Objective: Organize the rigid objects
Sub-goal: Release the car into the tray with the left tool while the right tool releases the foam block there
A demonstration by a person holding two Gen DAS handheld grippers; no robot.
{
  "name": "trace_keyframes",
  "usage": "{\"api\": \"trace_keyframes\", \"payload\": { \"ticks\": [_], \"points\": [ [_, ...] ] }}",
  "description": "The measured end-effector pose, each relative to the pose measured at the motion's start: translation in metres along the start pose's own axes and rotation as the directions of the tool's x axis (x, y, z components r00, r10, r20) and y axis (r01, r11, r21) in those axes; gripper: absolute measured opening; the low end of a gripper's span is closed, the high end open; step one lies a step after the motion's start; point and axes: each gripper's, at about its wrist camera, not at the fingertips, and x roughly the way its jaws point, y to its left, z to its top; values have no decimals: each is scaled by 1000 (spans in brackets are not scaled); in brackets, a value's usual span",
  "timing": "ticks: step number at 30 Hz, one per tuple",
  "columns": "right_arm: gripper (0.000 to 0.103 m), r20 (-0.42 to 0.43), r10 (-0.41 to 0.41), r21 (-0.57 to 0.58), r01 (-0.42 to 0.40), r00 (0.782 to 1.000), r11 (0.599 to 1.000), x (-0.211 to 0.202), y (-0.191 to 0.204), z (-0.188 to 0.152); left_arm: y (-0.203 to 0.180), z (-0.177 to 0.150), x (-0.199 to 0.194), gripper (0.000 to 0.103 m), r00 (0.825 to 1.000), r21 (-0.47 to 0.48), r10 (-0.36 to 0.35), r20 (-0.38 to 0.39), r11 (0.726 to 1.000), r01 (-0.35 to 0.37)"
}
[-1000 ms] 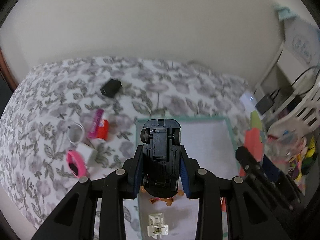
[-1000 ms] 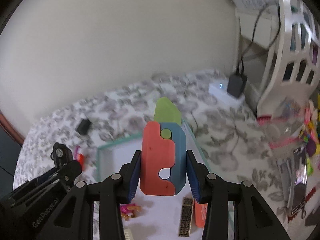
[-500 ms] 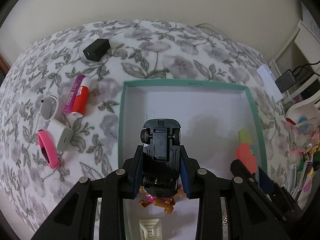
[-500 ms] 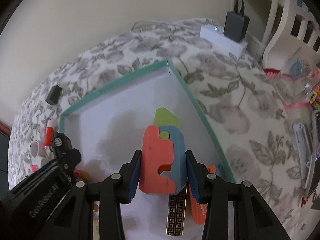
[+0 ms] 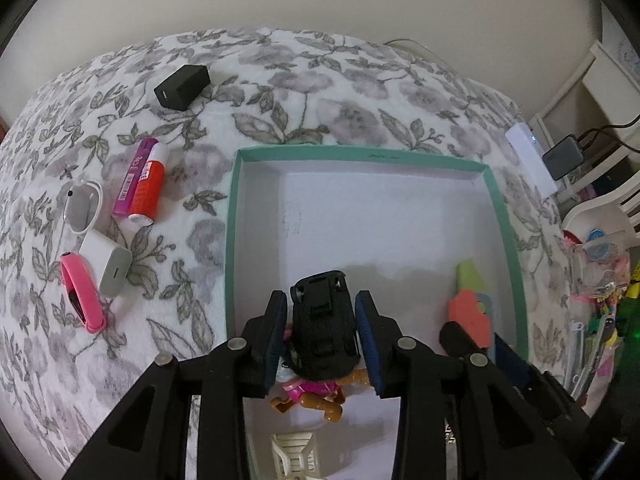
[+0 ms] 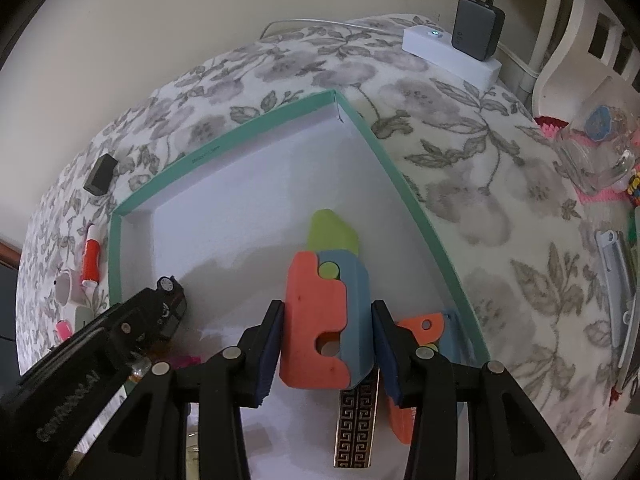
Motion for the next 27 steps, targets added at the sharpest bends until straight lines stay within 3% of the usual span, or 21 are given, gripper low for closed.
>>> {"api": "trace_keyframes", "payload": {
  "ticks": [3, 9, 17, 21, 24, 27],
  "points": [
    [47, 9, 17, 7, -17, 1000, 1000, -5, 0, 3, 0, 2, -7, 47, 1000, -4, -25, 7, 1000, 25],
    [53, 72, 29, -9, -28, 997, 1000, -27, 8, 9, 5, 7, -28, 49, 997, -27, -66, 42, 997, 67],
    [53, 200, 38, -45, -30, 979, 999, -71, 24, 17, 26, 16, -67, 54, 989, -57, -58, 137, 996, 66],
    [53, 265, 37, -83, -16, 964, 996, -94, 38, 18, 42, 20, -82, 70, 984, -89, -17, 177, 996, 34],
    [62, 301, 37, -104, -5, 953, 995, -105, 48, 17, 55, 22, -90, 74, 981, -113, 11, 193, 993, 12],
    [65, 318, 48, -124, -9, 947, 992, -109, 58, 16, 69, 22, -93, 87, 980, -146, 41, 194, 989, -13]
  ]
}}
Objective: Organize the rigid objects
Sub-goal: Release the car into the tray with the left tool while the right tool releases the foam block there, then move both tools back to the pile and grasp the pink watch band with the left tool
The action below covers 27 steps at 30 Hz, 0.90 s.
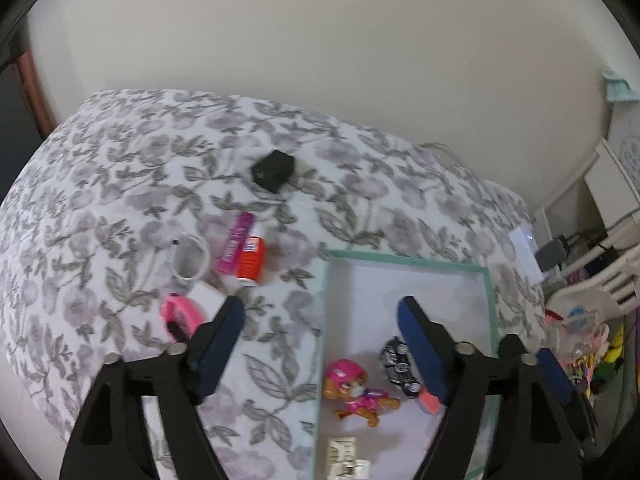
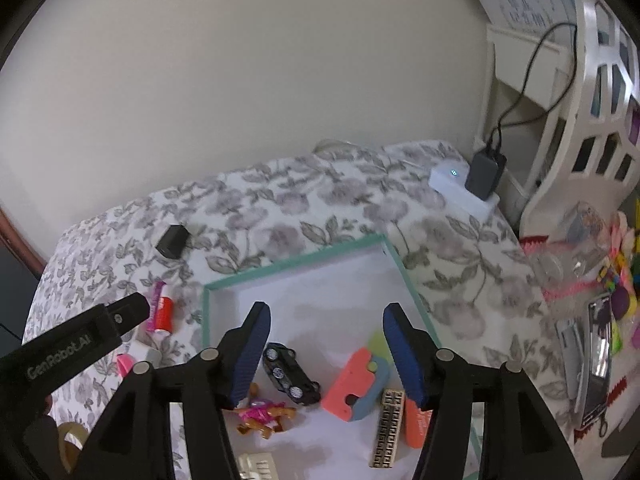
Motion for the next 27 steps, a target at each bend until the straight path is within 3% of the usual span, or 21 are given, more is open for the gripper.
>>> {"api": "trace_keyframes", "payload": {
  "ticks": [3, 9, 12, 15, 19, 21, 27],
  "points": [
    [74, -4, -7, -29, 7, 1000, 1000, 5, 12, -4, 13, 1, 5, 88, 998, -16, 55, -20, 998, -55],
    [76, -72, -5, -101, -2, 997, 995, 27, 34, -20, 42, -3, 26, 88, 981, -46, 167, -95, 984, -172],
    [89, -100, 17, -100, -27, 995, 995, 36, 41, -26, 57, -3, 30, 89, 979, -71, 171, -112, 981, -179],
    [89, -122, 36, -96, -48, 992, 994, 42, 48, -31, 78, -2, 33, 99, 977, -102, 174, -126, 977, -187],
    [91, -139, 61, -101, -75, 988, 992, 46, 61, -35, 110, 0, 33, 99, 967, -160, 213, -139, 959, -235],
    [100, -140, 72, -116, -89, 987, 989, 47, 71, -36, 126, 1, 34, 99, 963, -195, 224, -149, 948, -251],
    [101, -157, 124, -162, -150, 980, 975, 53, 103, -40, 155, -1, 46, 99, 957, -257, 206, -203, 932, -255]
  ]
}}
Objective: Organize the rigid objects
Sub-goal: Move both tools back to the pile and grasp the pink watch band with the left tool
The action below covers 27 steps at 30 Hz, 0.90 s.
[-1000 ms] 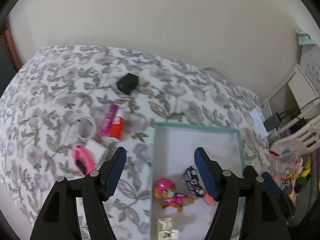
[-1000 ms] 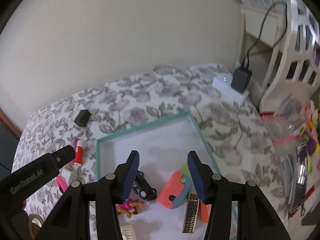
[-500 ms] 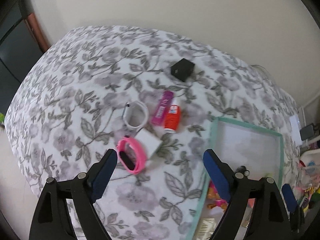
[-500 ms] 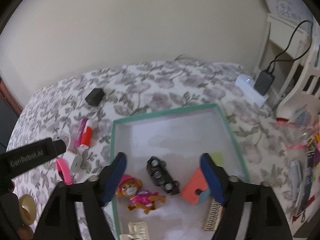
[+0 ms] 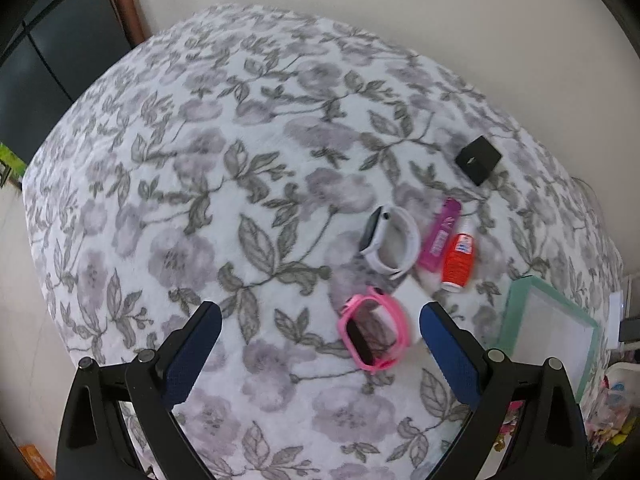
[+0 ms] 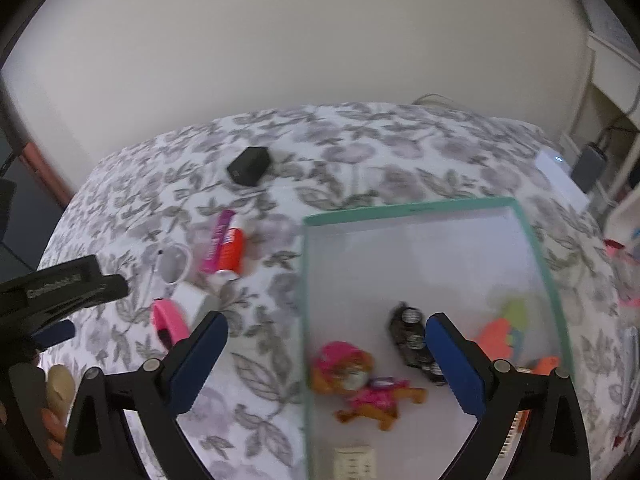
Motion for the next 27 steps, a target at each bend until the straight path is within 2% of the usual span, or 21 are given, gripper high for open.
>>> {"api": "trace_keyframes", "payload": {
  "ticks": [7, 13, 18, 23, 27],
  "points": [
    [101, -16, 23, -104, -25, 1000, 994, 14, 36, -1, 18, 4, 16, 99, 999, -63, -12, -46, 998, 9],
    [101, -25, 4, -126, -7, 1000, 992, 19, 41, -3, 23, 3, 41, 99, 992, -66, -3, -123, 998, -5],
    [101, -37, 10, -94, -13, 999, 996, 24, 34, -3, 27, 2, 47, 99, 984, -129, -94, -152, 989, 75],
    [101, -31, 8, -77, -10, 999, 997, 25, 29, -1, 14, 1, 46, 99, 975, -108, -159, -153, 984, 144],
    [101, -36, -1, -60, -1, 999, 998, 26, 24, -1, 2, -1, 56, 99, 964, -94, -192, -182, 980, 177]
  ]
}}
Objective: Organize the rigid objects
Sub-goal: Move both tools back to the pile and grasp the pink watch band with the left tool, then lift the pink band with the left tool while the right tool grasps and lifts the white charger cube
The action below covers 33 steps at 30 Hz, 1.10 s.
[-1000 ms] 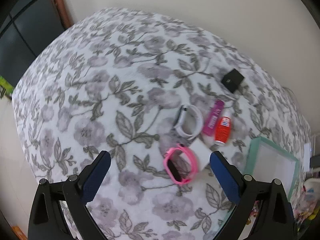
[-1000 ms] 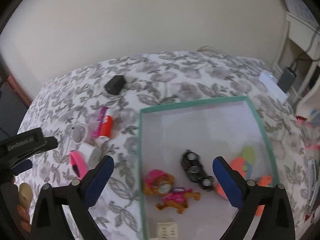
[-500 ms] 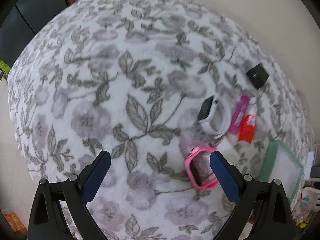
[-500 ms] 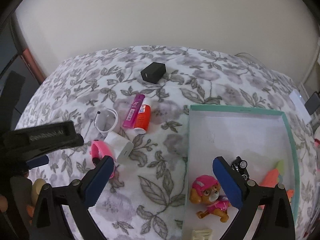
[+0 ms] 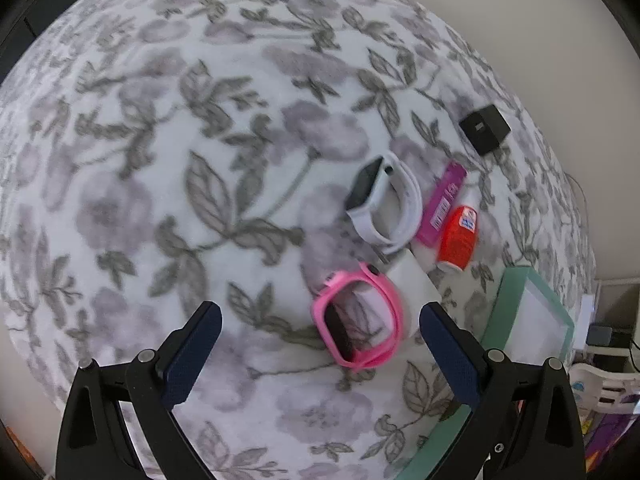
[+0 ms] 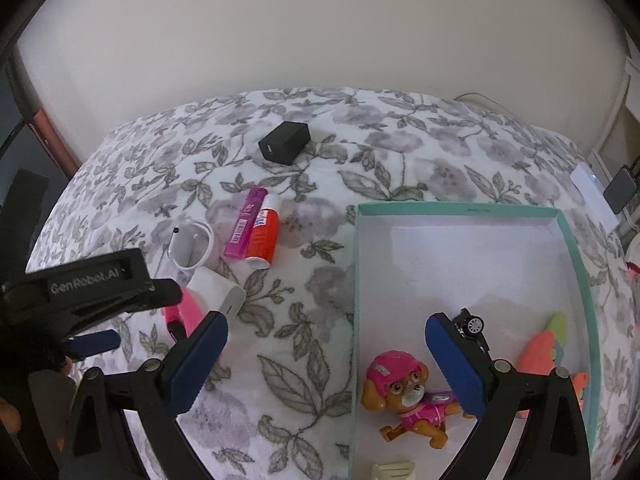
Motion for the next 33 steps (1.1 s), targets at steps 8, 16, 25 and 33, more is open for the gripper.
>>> {"api": "trace_keyframes", "payload": {
  "ticks": [8, 16, 25, 33],
  "points": [
    [101, -8, 1, 7, -1, 1000, 1000, 5, -2, 1, 0, -6, 20, 88, 997, -44, -55, -45, 998, 53],
    [101, -19, -6, 18, 6, 1000, 1000, 10, -3, 0, 9, -10, 14, 59, 985, -95, -165, -42, 982, 160],
    [101, -16, 6, -15, -6, 1000, 1000, 15, 11, 5, 26, -7, 9, 53, 982, -137, -184, -46, 975, 177],
    [101, -13, 40, -83, -40, 999, 996, 25, 38, 11, 53, 6, -16, 53, 998, -190, -46, 36, 980, 52]
  ]
}}
